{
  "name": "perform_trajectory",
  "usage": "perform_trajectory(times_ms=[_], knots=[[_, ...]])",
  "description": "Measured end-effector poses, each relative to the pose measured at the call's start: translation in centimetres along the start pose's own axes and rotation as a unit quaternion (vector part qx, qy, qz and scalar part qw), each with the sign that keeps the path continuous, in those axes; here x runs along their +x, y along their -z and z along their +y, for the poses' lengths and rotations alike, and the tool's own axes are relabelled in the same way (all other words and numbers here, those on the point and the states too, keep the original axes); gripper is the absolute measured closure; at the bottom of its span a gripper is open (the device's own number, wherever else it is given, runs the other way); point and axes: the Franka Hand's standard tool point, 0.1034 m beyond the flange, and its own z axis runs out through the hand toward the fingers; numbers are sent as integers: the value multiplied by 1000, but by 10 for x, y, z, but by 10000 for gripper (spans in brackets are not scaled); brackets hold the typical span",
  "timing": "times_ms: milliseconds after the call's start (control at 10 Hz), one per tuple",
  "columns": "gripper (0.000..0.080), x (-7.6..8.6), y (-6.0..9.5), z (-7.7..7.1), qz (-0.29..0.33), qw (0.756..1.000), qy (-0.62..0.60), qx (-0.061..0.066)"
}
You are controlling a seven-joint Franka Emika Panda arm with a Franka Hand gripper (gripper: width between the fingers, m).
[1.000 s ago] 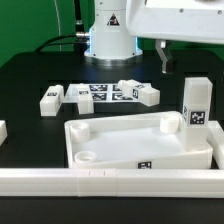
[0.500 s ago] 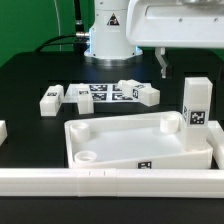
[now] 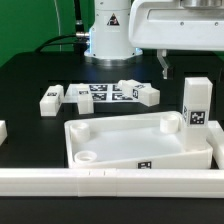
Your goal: Assemble desk
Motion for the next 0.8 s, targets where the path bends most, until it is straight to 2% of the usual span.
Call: perform_trajectory(times_ms=[100, 200, 300, 800], knots=[[151, -12, 0, 0, -8, 999, 33, -4], [151, -27, 1, -1, -19, 995, 100, -17], [151, -37, -2, 0, -26, 993, 113, -20], [151, -42, -6, 2, -26, 992, 118, -20]])
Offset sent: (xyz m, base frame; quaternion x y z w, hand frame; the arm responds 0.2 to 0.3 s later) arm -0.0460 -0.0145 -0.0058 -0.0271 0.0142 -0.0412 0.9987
